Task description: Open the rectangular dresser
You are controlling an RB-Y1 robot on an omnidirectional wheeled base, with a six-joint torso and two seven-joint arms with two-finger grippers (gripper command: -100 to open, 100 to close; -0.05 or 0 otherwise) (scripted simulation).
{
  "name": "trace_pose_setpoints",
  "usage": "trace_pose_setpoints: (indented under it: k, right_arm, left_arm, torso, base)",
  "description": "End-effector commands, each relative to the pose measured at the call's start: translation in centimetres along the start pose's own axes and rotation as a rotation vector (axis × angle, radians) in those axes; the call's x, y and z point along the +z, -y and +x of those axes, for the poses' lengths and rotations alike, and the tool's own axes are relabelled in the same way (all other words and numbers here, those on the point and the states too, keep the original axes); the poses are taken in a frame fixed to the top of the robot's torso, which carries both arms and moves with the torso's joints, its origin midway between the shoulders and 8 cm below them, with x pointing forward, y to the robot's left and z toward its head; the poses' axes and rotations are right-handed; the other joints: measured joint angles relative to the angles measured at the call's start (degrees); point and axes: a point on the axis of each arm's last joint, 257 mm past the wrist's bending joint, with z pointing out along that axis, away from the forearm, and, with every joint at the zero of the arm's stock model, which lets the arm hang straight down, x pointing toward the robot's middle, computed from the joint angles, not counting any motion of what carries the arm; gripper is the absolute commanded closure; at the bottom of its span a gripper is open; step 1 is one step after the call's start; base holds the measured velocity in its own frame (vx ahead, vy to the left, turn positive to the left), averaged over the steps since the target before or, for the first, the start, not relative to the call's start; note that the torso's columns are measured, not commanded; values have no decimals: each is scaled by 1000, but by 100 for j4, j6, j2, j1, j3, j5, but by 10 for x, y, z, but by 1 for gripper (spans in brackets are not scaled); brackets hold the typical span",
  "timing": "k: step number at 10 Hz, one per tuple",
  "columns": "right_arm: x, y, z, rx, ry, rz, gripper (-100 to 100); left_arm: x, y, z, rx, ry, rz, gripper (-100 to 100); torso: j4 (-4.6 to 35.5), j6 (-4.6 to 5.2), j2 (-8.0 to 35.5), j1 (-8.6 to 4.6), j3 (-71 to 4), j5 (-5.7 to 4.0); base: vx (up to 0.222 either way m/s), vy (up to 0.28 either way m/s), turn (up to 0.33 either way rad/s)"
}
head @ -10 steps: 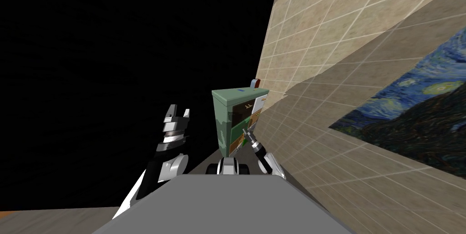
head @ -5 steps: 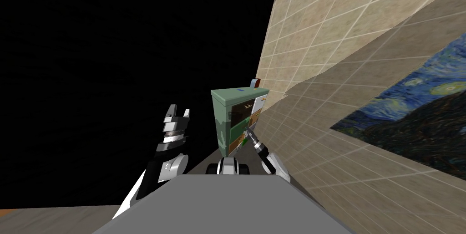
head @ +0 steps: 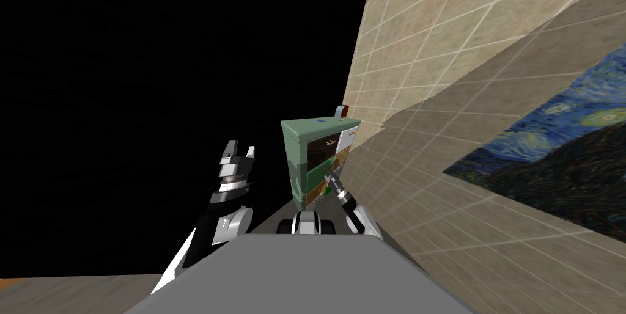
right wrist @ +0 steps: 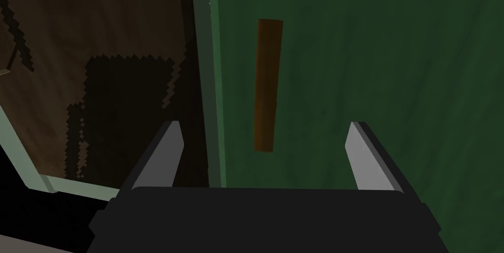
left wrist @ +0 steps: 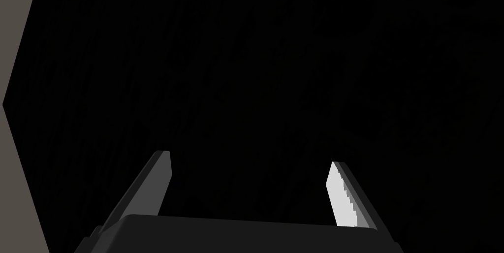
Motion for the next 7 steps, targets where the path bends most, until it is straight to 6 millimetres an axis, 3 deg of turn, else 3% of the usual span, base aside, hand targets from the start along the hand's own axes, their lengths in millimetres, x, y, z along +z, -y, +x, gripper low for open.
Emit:
trace_pose_setpoints:
  k: [1,2,7]
  right_arm:
    - [4,4,3,-3,0,2,-100]
    - [4,4,4,-1,-2,1,100]
    - [2,8,8,0,7,1,100]
  left_arm:
    - [0,0,0,0,0,0,0]
    - [0,0,0,0,0,0,0]
    - [0,0,0,0,0,0,0]
  torso:
    - [0,0,-1,-1,-1,-1]
    - [-1,0,-1,-8,0,-3]
    - [2,0,4,2,4,0]
  base:
    - [-1,13,-8]
    - [0,0,0]
    - [-130,-77,-24]
